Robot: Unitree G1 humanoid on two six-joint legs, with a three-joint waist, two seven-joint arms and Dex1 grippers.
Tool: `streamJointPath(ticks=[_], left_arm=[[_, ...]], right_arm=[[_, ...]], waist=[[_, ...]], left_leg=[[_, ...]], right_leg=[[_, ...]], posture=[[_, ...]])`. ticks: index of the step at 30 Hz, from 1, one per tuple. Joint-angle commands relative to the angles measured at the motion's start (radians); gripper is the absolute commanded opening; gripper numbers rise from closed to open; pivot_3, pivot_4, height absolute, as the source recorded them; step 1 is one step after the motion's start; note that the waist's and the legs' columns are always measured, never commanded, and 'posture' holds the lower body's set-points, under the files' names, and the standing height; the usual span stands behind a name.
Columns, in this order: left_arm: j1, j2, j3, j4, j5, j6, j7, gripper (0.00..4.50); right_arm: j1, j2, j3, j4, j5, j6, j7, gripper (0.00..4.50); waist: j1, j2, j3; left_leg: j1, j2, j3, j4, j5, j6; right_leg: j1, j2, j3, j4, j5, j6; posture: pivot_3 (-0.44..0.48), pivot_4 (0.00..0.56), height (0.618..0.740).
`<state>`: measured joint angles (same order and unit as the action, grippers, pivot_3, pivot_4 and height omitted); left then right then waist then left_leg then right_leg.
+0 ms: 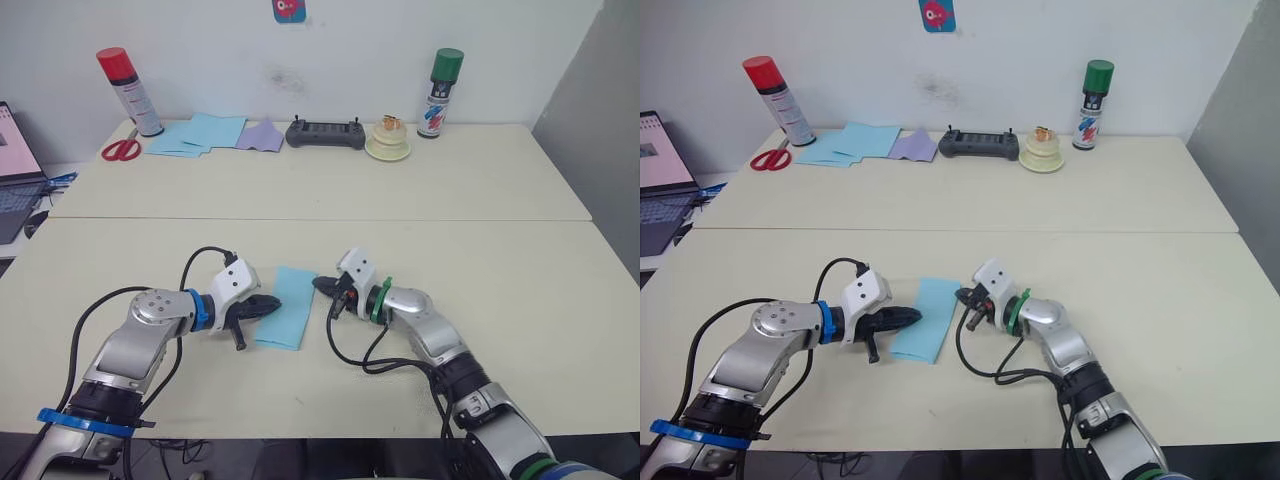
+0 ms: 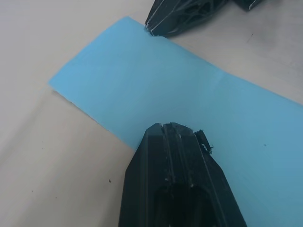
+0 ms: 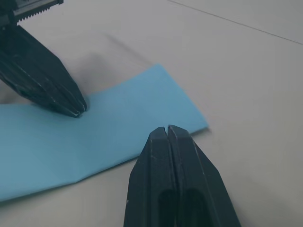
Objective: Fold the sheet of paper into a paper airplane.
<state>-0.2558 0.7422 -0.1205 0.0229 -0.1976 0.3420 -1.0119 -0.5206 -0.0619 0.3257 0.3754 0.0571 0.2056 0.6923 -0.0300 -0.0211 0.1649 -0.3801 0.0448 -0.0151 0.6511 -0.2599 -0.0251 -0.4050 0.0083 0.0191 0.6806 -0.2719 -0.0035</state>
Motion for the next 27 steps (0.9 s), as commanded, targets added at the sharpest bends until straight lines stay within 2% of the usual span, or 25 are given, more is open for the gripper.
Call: streamJointPath(ticks=[1, 7, 13, 27], left_arm=[[0.04, 0.006, -0.03, 0.014, 0.031, 0.04, 0.005, 0.0], [0.068, 0.015, -0.021, -0.014, 0.029, 0.054, 0.005, 0.0], [0.092, 0.019, -0.018, -0.038, 0.027, 0.071, 0.011, 0.0], [0.16, 0.057, 0.012, -0.117, 0.009, 0.128, 0.007, 0.0]], right_arm=[[0.018, -0.007, 0.041, -0.018, -0.012, 0.04, 0.043, 0.02], [0.041, -0.006, 0.07, -0.065, 0.001, 0.081, 0.091, 0.02], [0.089, -0.044, 0.161, -0.152, -0.008, 0.153, 0.175, 0.02], [0.175, -0.073, 0.254, -0.237, -0.004, 0.259, 0.231, 0.02]], waist=[[0.0, 0.0, -0.001], [-0.001, 0.0, -0.002], [-0.002, 0.0, -0.003], [-0.006, -0.001, -0.01]], left_leg=[[0.001, 0.0, 0.0, -0.001, 0.0, 0.0], [0.002, 0.0, 0.0, -0.006, 0.0, 0.0], [0.003, 0.0, -0.001, -0.007, 0.0, 0.0], [0.009, 0.002, -0.001, -0.013, 0.0, 0.0]], right_leg=[[0.0, 0.0, 0.0, 0.0, 0.0, 0.0], [0.0, 0.0, -0.001, 0.0, -0.002, -0.003], [0.0, 0.001, -0.001, 0.0, -0.003, -0.005], [0.001, 0.005, 0.0, 0.0, -0.007, -0.011]], posture=[[0.0, 0.15, 0.74], [0.0, 0.15, 0.74], [0.0, 0.15, 0.74], [0.0, 0.15, 0.74]])
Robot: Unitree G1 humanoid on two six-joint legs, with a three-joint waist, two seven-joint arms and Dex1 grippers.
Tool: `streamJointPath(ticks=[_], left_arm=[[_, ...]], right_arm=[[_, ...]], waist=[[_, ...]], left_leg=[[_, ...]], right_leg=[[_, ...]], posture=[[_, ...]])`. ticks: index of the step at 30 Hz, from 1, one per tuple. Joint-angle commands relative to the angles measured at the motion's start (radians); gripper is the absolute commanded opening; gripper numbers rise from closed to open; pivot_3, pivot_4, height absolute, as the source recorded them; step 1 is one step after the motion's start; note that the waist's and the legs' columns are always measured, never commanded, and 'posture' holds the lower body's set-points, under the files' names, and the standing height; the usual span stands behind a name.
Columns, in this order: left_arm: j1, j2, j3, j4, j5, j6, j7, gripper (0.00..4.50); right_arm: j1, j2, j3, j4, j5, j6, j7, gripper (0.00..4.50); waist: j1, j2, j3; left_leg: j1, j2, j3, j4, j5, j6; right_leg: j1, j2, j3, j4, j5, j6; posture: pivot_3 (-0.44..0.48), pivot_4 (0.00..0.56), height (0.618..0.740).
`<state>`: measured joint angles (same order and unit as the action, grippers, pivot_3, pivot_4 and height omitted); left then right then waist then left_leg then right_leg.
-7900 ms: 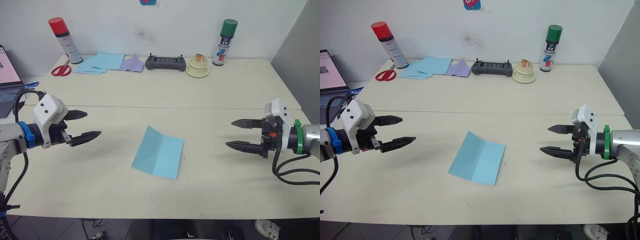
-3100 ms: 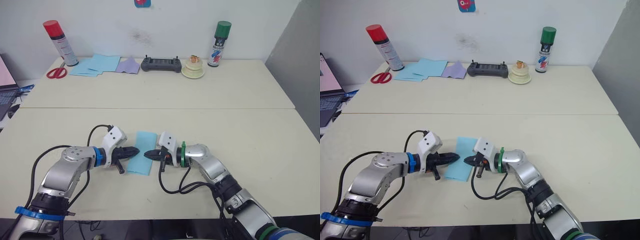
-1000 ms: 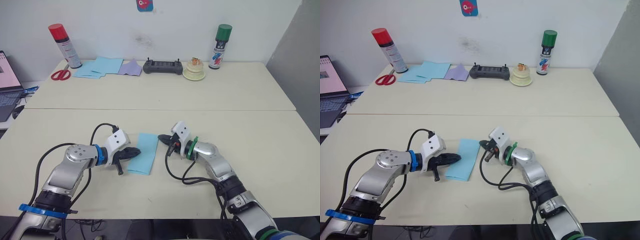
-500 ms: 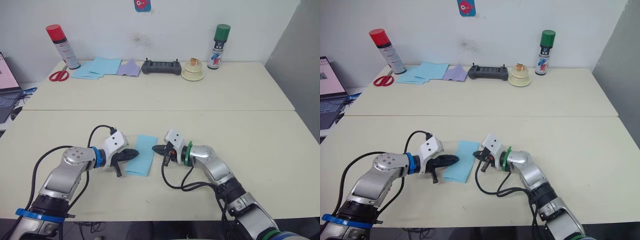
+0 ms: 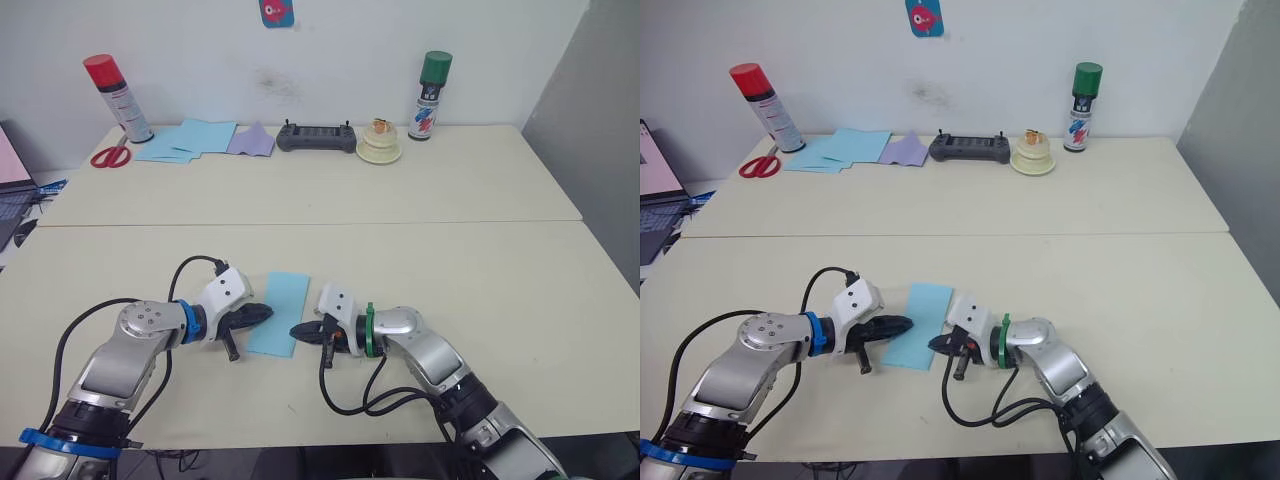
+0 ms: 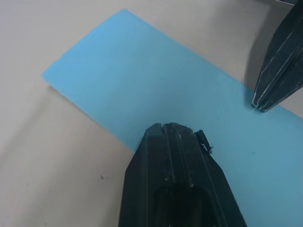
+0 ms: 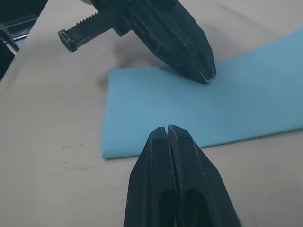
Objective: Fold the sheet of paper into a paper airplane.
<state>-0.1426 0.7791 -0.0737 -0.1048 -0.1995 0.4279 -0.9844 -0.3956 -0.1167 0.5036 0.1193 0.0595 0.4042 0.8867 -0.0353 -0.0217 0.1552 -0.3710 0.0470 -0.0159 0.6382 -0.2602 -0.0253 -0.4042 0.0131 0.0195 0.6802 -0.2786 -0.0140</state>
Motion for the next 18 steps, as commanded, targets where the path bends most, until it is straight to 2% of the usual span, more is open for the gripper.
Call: streamJointPath(ticks=[1, 4, 18], left_arm=[[0.051, 0.023, -0.033, 0.006, 0.009, 0.045, -0.021, 0.0], [0.059, 0.03, -0.03, -0.004, 0.005, 0.052, -0.021, 0.0], [0.066, 0.039, -0.025, -0.011, -0.001, 0.061, -0.015, 0.0]], right_arm=[[0.058, -0.025, 0.087, 0.009, -0.006, 0.07, 0.046, 0.02], [0.078, -0.042, 0.108, -0.019, -0.001, 0.097, 0.062, 0.02], [0.108, -0.065, 0.147, -0.08, 0.016, 0.147, 0.086, 0.02]], waist=[[0.0, 0.0, 0.0], [0.0, -0.002, -0.003], [-0.006, -0.002, -0.004]], left_leg=[[0.002, 0.0, 0.0, -0.002, 0.0, 0.0], [0.006, 0.0, 0.001, -0.009, 0.0, 0.0], [0.007, 0.0, 0.0, -0.01, -0.001, -0.001]], right_leg=[[0.0, 0.0, 0.001, 0.0, 0.0, -0.001], [0.002, 0.0, 0.002, 0.0, -0.003, -0.003], [0.001, 0.001, 0.001, 0.0, -0.005, -0.005]], posture=[[0.0, 0.15, 0.74], [0.0, 0.15, 0.74], [0.0, 0.15, 0.74]])
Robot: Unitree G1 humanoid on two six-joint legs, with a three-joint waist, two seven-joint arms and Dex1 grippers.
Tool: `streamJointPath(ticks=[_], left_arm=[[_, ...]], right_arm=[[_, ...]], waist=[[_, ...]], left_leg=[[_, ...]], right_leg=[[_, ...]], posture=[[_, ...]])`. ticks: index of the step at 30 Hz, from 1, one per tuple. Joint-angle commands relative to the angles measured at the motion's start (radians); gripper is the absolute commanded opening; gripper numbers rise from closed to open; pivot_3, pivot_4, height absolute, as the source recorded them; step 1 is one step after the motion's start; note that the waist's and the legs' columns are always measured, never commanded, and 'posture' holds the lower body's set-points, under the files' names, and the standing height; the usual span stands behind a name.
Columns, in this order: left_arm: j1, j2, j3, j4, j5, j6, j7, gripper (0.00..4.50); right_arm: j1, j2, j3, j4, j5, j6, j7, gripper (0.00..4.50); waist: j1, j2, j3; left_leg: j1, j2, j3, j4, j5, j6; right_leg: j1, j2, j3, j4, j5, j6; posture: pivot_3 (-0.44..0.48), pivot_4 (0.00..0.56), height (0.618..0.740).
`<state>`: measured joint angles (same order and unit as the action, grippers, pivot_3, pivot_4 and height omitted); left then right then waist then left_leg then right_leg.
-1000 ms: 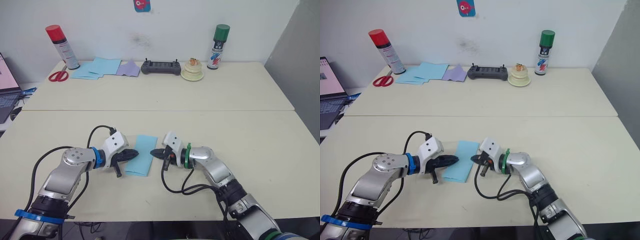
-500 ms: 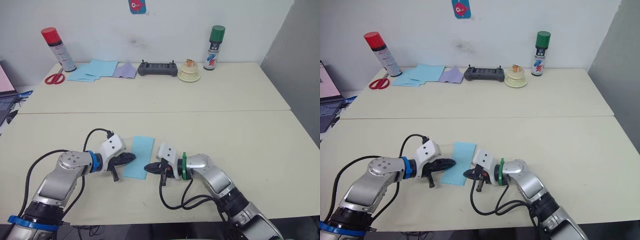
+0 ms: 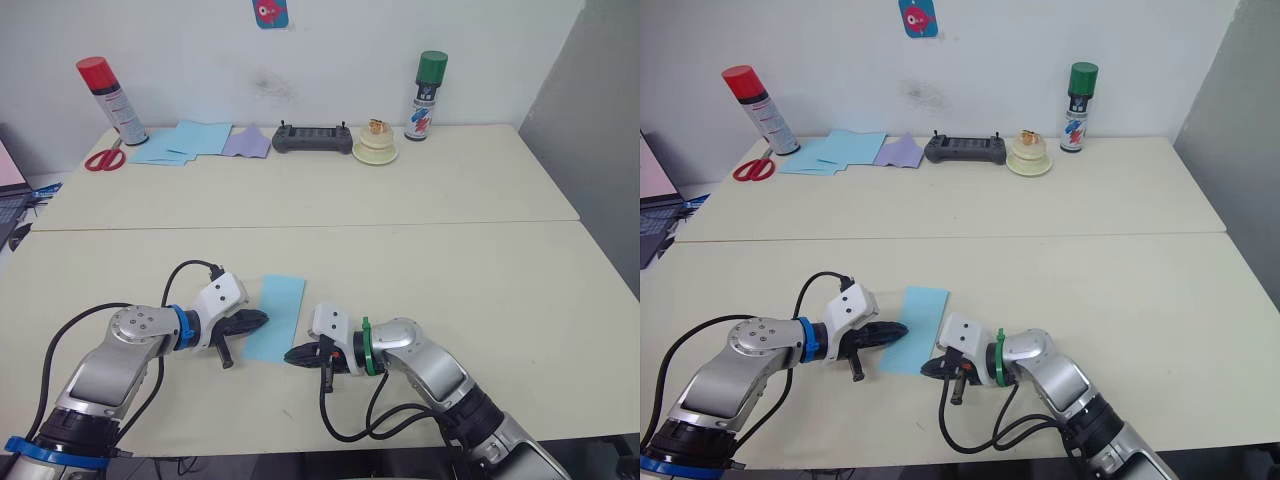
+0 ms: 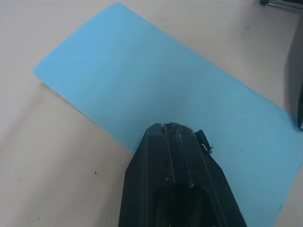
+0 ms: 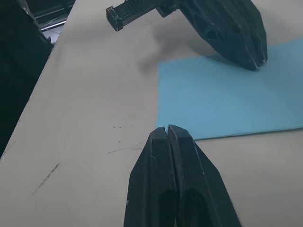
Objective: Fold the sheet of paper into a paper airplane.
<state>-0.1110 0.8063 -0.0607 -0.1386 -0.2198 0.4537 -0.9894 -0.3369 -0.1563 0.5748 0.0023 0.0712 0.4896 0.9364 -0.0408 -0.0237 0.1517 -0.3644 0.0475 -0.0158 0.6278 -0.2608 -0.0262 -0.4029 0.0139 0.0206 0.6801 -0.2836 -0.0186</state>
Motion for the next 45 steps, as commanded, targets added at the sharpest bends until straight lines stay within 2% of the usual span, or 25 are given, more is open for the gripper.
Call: streamJointPath(ticks=[1, 8, 15, 24, 28, 45], left_arm=[[0.033, 0.011, -0.038, 0.023, 0.019, 0.035, -0.009, 0.0], [0.016, -0.003, -0.052, 0.042, 0.024, 0.023, -0.006, 0.0], [-0.01, -0.019, -0.065, 0.072, 0.029, 0.004, -0.005, 0.0], [-0.01, -0.012, -0.069, 0.072, 0.026, -0.007, -0.02, 0.0], [-0.003, -0.006, -0.073, 0.065, 0.024, -0.006, -0.029, 0.0], [0.004, -0.001, -0.079, 0.068, 0.025, -0.016, -0.035, 0.0]], right_arm=[[0.051, -0.029, 0.075, 0.032, 0.005, 0.064, 0.038, 0.02], [0.02, -0.031, -0.014, 0.013, 0.064, 0.025, 0.052, 0.02], [-0.025, 0.029, -0.119, -0.002, 0.141, 0.024, 0.0, 0.02], [-0.098, 0.105, -0.149, 0.219, -0.003, -0.134, -0.225, 0.02], [-0.133, 0.103, -0.172, 0.305, -0.037, -0.189, -0.292, 0.02], [-0.167, 0.111, -0.245, 0.442, -0.048, -0.197, -0.428, 0.02]], waist=[[0.0, 0.0, 0.0], [0.002, -0.001, 0.0], [0.008, 0.0, 0.001], [0.008, 0.0, 0.001], [0.007, 0.0, 0.001], [0.008, 0.0, 0.0]], left_leg=[[0.0, 0.0, 0.0, 0.0, 0.0, 0.0], [0.0, 0.0, 0.0, 0.0, 0.0, 0.0], [-0.001, -0.001, 0.0, 0.0, 0.0, 0.0], [-0.001, 0.0, 0.0, 0.0, 0.0, 0.0], [0.0, 0.0, 0.0, 0.0, 0.0, 0.0], [0.0, 0.0, 0.0, 0.001, 0.0, 0.0]], right_leg=[[0.0, 0.0, 0.0, 0.0, 0.0, 0.0], [0.0, 0.0, -0.001, 0.0, 0.0, 0.0], [0.0, 0.0, -0.001, 0.0, 0.0, 0.0], [0.0, 0.0, -0.002, 0.001, 0.0, 0.0], [0.0, 0.0, -0.002, 0.001, 0.0, 0.0], [0.001, -0.001, -0.001, 0.001, 0.0, 0.0]], posture=[[0.0, 0.15, 0.74], [0.0, 0.15, 0.74], [0.0, 0.15, 0.74], [0.0, 0.15, 0.74], [0.0, 0.15, 0.74], [0.0, 0.15, 0.74]])
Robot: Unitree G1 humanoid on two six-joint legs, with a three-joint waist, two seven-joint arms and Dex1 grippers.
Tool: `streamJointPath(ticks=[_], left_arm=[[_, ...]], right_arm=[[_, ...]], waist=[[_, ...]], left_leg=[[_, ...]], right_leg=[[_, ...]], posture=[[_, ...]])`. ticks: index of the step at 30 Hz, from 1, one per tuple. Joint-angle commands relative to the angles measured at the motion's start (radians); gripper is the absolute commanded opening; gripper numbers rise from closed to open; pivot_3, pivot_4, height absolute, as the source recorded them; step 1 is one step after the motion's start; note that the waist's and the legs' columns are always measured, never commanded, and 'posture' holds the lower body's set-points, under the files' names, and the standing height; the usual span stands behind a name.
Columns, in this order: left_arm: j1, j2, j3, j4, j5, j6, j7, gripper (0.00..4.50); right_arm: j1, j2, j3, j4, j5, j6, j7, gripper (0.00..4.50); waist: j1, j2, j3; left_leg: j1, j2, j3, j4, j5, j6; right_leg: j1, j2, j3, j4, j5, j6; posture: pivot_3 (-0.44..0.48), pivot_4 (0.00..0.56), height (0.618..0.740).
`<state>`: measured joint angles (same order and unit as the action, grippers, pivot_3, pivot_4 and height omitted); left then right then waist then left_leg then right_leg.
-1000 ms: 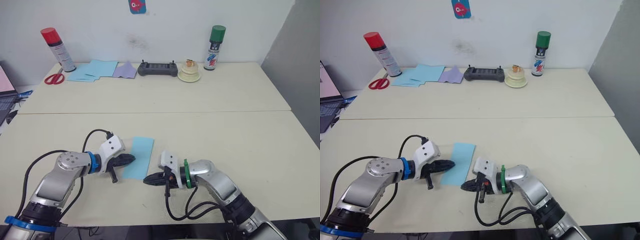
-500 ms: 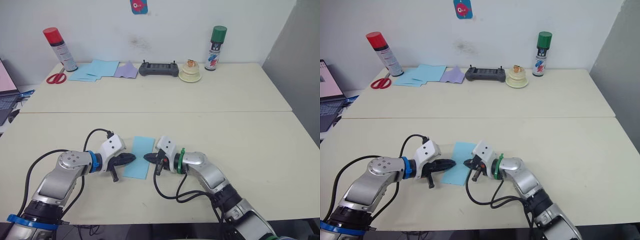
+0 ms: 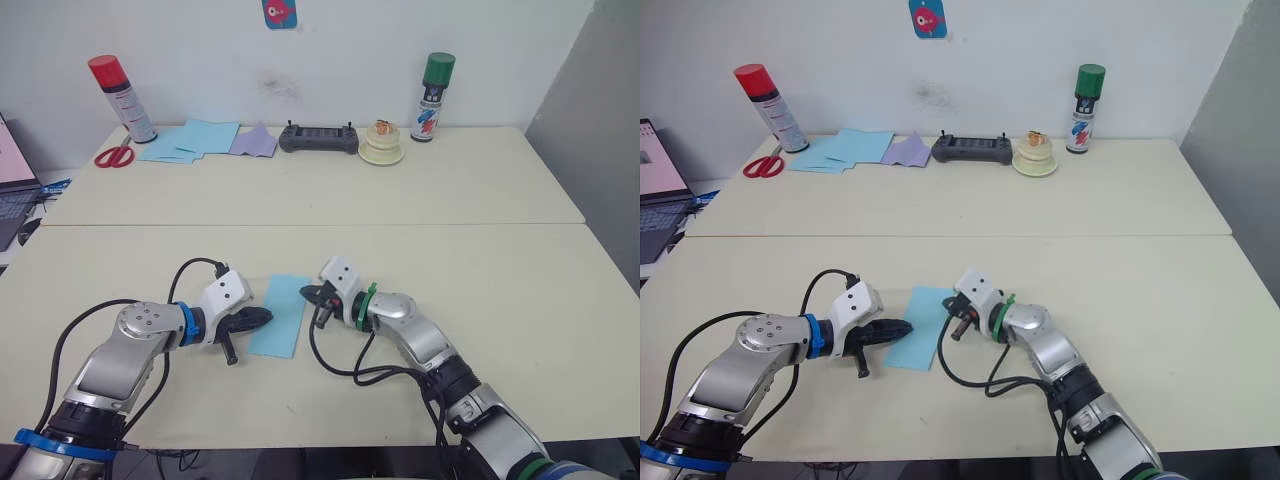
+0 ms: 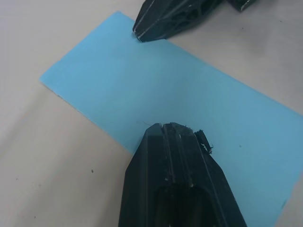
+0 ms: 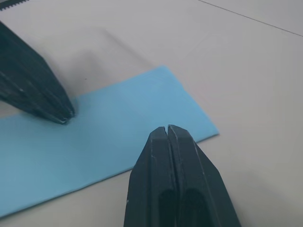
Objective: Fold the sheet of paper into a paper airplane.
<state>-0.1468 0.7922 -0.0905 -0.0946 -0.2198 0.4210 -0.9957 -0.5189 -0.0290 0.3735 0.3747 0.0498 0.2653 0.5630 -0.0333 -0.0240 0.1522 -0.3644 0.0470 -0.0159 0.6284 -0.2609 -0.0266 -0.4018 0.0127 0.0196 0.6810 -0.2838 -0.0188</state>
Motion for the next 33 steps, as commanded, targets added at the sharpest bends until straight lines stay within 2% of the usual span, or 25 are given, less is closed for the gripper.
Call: streamJointPath(ticks=[1, 15, 20, 23, 25, 27, 30, 33], left_arm=[[0.04, 0.013, -0.05, 0.024, 0.025, 0.016, -0.029, 0.0], [0.038, 0.003, -0.054, 0.019, 0.024, 0.019, -0.018, 0.0], [0.025, -0.011, -0.045, 0.033, 0.015, 0.014, -0.012, 0.0], [0.009, -0.044, 0.005, 0.016, -0.051, 0.05, -0.001, 0.0], [-0.012, -0.064, 0.081, -0.023, -0.148, 0.124, 0.005, 0.0], [-0.026, -0.047, 0.165, -0.062, -0.246, 0.211, -0.015, 0.0], [-0.025, 0.013, 0.286, -0.092, -0.37, 0.308, -0.06, 0.74], [-0.023, 0.055, 0.342, -0.073, -0.405, 0.334, -0.068, 1.67]], right_arm=[[0.014, -0.015, -0.048, 0.073, -0.026, 0.029, -0.063, 0.02], [-0.022, -0.016, -0.075, 0.118, -0.042, 0.023, -0.138, 0.02], [-0.018, -0.047, -0.115, 0.039, -0.014, -0.032, -0.122, 0.02], [0.001, -0.067, -0.124, -0.061, 0.016, -0.041, -0.072, 0.02], [0.017, -0.084, -0.123, -0.133, 0.042, -0.019, -0.028, 0.02], [0.033, -0.106, -0.128, -0.198, 0.07, 0.018, 0.017, 0.02], [0.063, -0.166, -0.134, -0.312, 0.131, 0.103, 0.113, 0.0], [0.091, -0.228, -0.147, -0.415, 0.19, 0.185, 0.181, 0.6]], waist=[[0.0, 0.0, 0.0], [0.0, -0.001, -0.001], [0.003, 0.001, 0.001], [0.004, 0.003, 0.003], [0.004, 0.004, 0.006], [0.002, 0.001, 0.008], [0.0, -0.005, 0.014], [0.0, -0.004, 0.016]], left_leg=[[0.0, 0.0, 0.0, 0.0, 0.0, 0.0], [0.002, 0.0, -0.001, 0.0, 0.0, 0.0], [0.003, 0.0, -0.001, 0.0, 0.0, 0.0], [0.001, 0.0, -0.001, 0.0, 0.0, 0.0], [-0.001, 0.0, 0.0, 0.0, 0.0, 0.0], [-0.006, 0.0, 0.0, 0.001, 0.0, 0.0], [-0.016, 0.0, -0.003, 0.002, 0.0, 0.0], [-0.017, 0.001, -0.007, 0.001, 0.0, 0.0]], right_leg=[[0.0, 0.0, 0.0, 0.0, 0.0, 0.0], [0.004, -0.001, -0.001, -0.001, 0.0, 0.0], [0.005, -0.001, -0.002, -0.001, 0.0, 0.0], [0.004, -0.003, -0.002, -0.002, 0.0, 0.0], [0.003, -0.004, -0.001, -0.002, -0.001, 0.002], [-0.002, -0.004, -0.001, -0.001, -0.001, 0.003], [-0.011, -0.001, -0.004, -0.001, 0.0, 0.003], [-0.013, 0.0, -0.005, 0.0, 0.0, 0.002]], posture=[[0.0, 0.15, 0.74], [0.0, 0.15, 0.74], [0.0, 0.15, 0.74], [0.0, 0.15, 0.74], [0.0, 0.15, 0.74], [0.0, 0.15, 0.74], [0.0, 0.15, 0.74], [0.0, 0.15, 0.74]])
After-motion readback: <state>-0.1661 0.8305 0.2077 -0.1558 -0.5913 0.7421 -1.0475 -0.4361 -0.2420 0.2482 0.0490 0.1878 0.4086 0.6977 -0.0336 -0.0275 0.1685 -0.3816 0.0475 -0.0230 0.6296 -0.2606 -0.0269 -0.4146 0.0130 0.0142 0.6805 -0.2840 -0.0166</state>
